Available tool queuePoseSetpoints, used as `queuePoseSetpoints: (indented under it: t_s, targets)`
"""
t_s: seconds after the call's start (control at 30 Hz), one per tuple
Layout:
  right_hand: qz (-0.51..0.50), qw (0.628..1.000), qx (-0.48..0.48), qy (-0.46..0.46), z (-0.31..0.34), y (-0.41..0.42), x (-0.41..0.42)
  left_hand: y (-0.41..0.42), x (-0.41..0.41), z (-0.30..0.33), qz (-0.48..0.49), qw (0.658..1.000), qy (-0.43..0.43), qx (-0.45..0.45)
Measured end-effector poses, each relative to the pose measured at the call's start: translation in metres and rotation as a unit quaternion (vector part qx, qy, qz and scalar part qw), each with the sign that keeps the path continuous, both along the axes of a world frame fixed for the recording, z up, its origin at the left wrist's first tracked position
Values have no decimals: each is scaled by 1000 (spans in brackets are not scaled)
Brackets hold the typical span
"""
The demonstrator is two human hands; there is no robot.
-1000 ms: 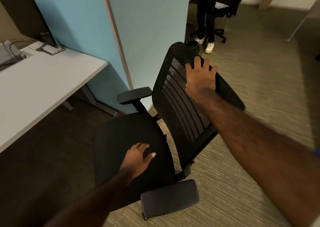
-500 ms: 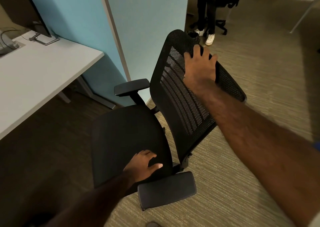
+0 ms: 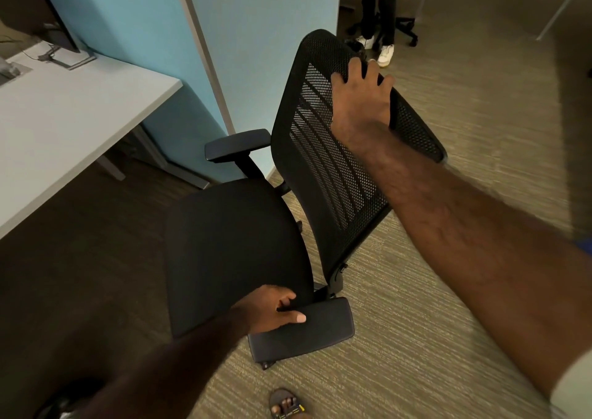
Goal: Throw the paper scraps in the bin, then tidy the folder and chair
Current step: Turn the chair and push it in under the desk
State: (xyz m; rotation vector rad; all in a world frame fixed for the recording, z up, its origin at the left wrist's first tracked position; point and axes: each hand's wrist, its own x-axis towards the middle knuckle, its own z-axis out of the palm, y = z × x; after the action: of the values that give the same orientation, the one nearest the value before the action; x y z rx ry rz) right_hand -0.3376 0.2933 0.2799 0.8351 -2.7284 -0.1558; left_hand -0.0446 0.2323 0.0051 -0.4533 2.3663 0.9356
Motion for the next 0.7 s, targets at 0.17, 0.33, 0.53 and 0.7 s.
queuePoseSetpoints:
  t_s: [0.17,0.33,0.53,0.7]
  targets:
    - [0,1000,-4,1,-1,0,0,8,2,-5,-59,998,-29,-13]
    - [-3,1000,-7,-4,0,0,0,6,4,-9,-37,999,-37,9]
    - [-10,1000,-1,-5,3,0,6,3,6,-8,-37,999,-36,15]
    - [-20,1000,1,-1,5,-1,12,0,11,-6,-49,998,-45,10]
